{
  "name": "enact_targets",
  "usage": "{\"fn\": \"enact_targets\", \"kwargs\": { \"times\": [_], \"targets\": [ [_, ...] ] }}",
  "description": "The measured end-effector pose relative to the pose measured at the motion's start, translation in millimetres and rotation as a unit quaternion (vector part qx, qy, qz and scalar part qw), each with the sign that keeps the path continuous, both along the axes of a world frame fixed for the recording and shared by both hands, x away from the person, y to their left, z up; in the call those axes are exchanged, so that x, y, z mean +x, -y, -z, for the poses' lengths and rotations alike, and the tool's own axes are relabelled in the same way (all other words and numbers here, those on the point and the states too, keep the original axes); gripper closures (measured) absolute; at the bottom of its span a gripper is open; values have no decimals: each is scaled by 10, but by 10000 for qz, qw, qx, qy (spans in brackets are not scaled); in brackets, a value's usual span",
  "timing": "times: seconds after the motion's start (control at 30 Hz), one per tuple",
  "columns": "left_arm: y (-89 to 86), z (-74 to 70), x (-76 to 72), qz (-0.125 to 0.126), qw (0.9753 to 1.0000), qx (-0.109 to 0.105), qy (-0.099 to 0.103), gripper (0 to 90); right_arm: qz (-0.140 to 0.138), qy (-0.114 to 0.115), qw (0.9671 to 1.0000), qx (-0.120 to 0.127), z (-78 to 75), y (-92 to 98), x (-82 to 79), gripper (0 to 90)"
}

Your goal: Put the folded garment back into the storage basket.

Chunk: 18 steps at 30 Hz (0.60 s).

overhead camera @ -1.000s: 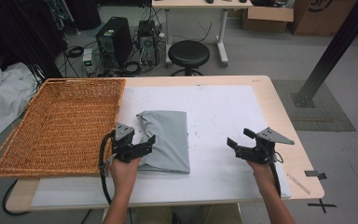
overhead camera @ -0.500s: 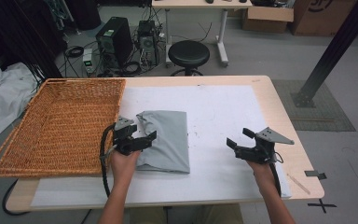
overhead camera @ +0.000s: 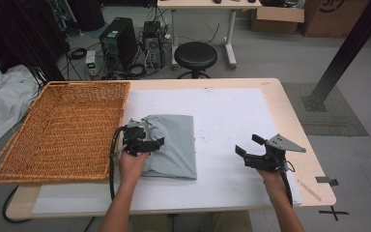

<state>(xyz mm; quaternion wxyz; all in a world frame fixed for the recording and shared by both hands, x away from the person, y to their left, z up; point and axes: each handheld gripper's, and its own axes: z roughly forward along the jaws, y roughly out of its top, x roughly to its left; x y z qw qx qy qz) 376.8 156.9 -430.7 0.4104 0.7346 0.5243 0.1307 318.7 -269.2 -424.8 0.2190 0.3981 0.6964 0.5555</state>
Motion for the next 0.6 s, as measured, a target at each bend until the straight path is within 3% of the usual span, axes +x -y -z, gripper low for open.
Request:
{"fn": "enact_targets", "kwargs": {
  "times": [0.43, 0.57, 0.6],
  "targets": [
    [79, 62, 156, 402, 9986, 263, -205, 158, -65, -48, 10000, 4, 30, 11, -12, 145],
    [91, 120, 190, 479, 9981, 232, -302, 160, -45, -71, 10000, 10, 41, 22, -18, 146],
    [96, 127, 184, 502, 9981, 271, -246, 158, -50, -69, 10000, 12, 44, 27, -19, 146]
  ]
}}
